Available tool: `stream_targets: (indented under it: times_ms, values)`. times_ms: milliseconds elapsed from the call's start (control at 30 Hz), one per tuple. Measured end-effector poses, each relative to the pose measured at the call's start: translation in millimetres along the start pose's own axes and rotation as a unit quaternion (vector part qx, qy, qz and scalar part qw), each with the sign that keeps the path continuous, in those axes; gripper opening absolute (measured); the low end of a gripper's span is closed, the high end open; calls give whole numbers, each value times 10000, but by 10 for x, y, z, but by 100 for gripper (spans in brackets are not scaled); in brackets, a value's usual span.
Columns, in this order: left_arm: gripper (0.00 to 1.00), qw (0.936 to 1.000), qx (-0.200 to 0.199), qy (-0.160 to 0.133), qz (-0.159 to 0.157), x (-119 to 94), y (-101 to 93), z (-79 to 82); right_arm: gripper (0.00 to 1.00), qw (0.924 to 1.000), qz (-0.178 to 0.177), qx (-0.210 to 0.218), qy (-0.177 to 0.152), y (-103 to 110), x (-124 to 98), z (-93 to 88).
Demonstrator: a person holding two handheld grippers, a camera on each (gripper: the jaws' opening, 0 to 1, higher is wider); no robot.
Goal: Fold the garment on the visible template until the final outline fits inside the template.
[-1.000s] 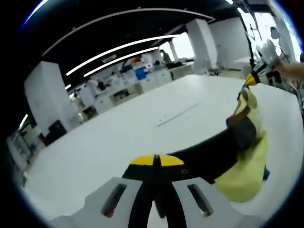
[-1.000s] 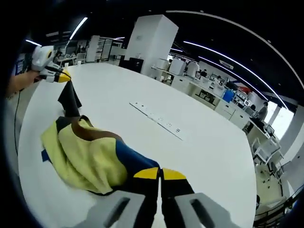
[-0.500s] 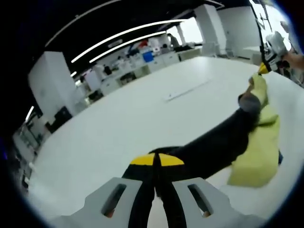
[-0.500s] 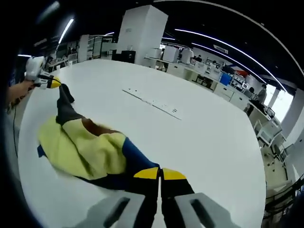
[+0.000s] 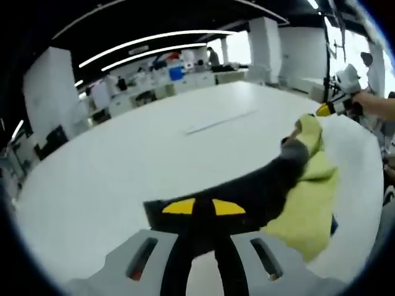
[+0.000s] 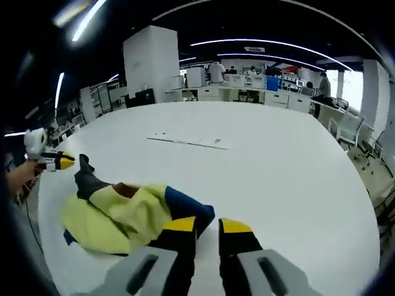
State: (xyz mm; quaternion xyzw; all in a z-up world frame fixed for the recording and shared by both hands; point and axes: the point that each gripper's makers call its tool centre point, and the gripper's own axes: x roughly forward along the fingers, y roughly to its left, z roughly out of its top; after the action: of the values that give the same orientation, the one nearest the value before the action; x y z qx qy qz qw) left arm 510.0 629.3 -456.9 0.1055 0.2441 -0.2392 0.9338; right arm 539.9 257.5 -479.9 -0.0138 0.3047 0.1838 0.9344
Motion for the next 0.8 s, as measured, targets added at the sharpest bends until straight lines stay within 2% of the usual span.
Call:
stream_targets:
  times_ms: [67,167,300,467,533,700,800]
  values:
    - [10,9995,-17,-129,-288,51,-167,86,13,9995,108,303,-1,53,-2,-31]
    - [12,9983,-58,-177,-544,124,-340,139,14,9968,136,781,-84,80,11,-51]
    - [12,9972,-118,-154,-726,249,-496,146,14,9958,96,914,33,101,64,-156]
    - [13,9926,-414,-195,-1128,308,-714,158,13,9945,149,1034,67,156,109,-212]
    - [14,9901,-556,-158,-1282,335,-777,127,13,9944,138,1043,102,161,131,-246]
    - [18,9884,-544,111,-1412,413,-854,-21,8,9935,128,1128,75,156,172,-301]
    - [19,9901,-368,288,-1326,459,-856,-111,6,9929,145,1176,55,168,186,-315]
